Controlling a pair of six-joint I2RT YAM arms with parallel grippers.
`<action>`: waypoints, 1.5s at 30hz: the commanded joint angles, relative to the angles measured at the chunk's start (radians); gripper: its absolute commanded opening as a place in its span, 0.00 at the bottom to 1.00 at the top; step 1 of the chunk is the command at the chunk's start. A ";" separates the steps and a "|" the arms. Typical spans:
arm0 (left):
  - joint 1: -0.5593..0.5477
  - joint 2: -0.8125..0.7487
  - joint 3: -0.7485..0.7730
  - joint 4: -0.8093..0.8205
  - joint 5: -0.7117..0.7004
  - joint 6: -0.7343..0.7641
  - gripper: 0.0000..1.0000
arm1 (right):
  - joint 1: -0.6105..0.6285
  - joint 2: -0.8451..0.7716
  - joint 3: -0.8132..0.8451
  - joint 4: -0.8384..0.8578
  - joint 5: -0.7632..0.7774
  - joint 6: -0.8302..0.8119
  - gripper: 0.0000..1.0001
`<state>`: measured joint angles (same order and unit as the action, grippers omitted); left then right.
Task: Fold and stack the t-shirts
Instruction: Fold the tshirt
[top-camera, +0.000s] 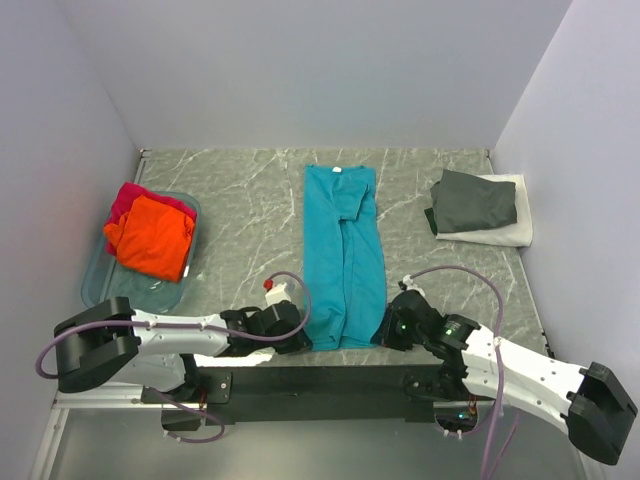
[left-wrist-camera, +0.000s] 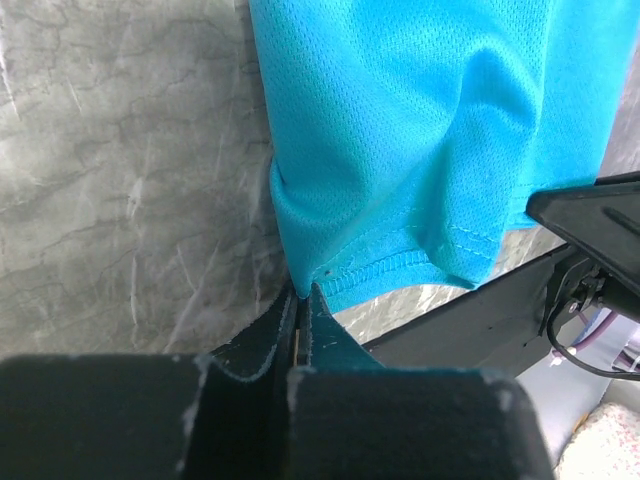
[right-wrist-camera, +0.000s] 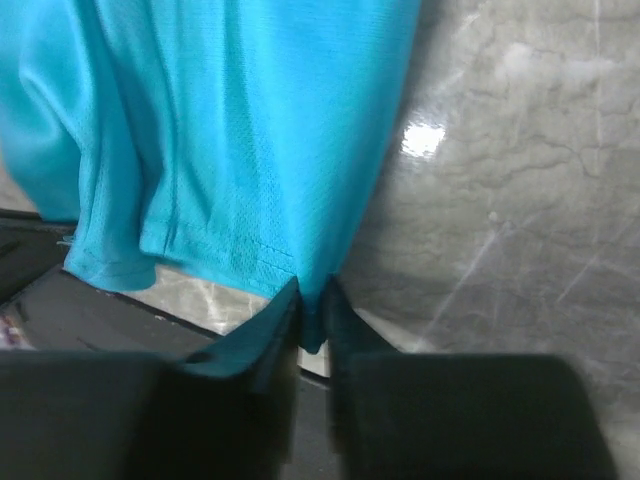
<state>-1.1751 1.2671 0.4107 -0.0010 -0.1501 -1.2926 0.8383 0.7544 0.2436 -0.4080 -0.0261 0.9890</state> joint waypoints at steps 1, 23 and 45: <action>-0.012 0.015 0.020 -0.044 0.010 0.012 0.01 | 0.018 0.023 -0.010 -0.008 0.018 0.000 0.15; 0.012 -0.247 0.071 -0.180 0.070 -0.037 0.00 | 0.124 0.003 0.198 -0.143 0.117 0.002 0.00; 0.288 -0.085 0.074 0.047 0.205 0.094 0.00 | -0.122 0.269 0.379 0.026 0.100 -0.294 0.00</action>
<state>-0.9276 1.1240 0.4351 -0.0334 0.0147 -1.2736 0.7631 0.9894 0.5583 -0.4576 0.0780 0.7910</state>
